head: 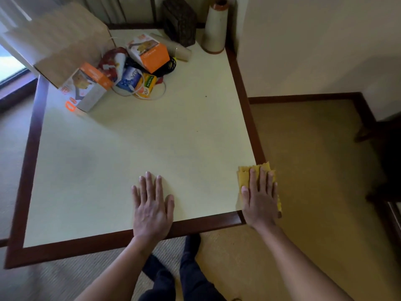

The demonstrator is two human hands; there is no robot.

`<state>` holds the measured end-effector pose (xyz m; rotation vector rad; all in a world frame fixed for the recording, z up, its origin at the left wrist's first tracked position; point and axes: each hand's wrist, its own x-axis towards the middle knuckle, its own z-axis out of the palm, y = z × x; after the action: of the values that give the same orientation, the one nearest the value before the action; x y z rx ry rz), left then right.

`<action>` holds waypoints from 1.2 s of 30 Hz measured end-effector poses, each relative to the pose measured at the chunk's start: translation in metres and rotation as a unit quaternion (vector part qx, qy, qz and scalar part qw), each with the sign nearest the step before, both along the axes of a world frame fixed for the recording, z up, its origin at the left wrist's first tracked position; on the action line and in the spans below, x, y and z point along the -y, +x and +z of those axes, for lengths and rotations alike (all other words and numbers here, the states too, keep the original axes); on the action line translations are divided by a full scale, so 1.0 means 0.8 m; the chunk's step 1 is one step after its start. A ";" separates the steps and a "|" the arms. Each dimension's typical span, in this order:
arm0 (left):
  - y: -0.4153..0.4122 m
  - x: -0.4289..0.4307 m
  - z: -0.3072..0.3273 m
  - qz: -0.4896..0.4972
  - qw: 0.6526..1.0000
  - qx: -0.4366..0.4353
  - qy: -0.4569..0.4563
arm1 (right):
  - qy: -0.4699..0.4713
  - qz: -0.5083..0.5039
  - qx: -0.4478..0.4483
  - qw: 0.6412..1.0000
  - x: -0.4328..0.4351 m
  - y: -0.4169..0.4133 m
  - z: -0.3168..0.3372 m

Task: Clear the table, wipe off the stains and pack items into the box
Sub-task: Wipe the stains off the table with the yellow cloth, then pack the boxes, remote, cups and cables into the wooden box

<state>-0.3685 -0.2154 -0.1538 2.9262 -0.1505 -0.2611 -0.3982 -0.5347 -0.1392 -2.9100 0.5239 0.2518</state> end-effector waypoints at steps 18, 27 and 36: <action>0.036 -0.011 0.075 0.064 0.995 0.008 -0.081 | 0.108 0.064 0.117 0.985 -0.083 0.036 0.054; 0.147 -0.110 0.198 0.263 0.899 0.024 -0.350 | 0.292 0.116 0.164 0.935 -0.244 0.206 0.172; 0.345 -0.266 0.265 0.332 0.833 0.037 -0.442 | 0.370 0.114 0.114 0.915 -0.401 0.445 0.241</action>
<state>-0.0921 -0.0023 0.0582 1.8960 0.5775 0.0446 -0.0425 -0.2138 0.0537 -2.2031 0.0215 0.1002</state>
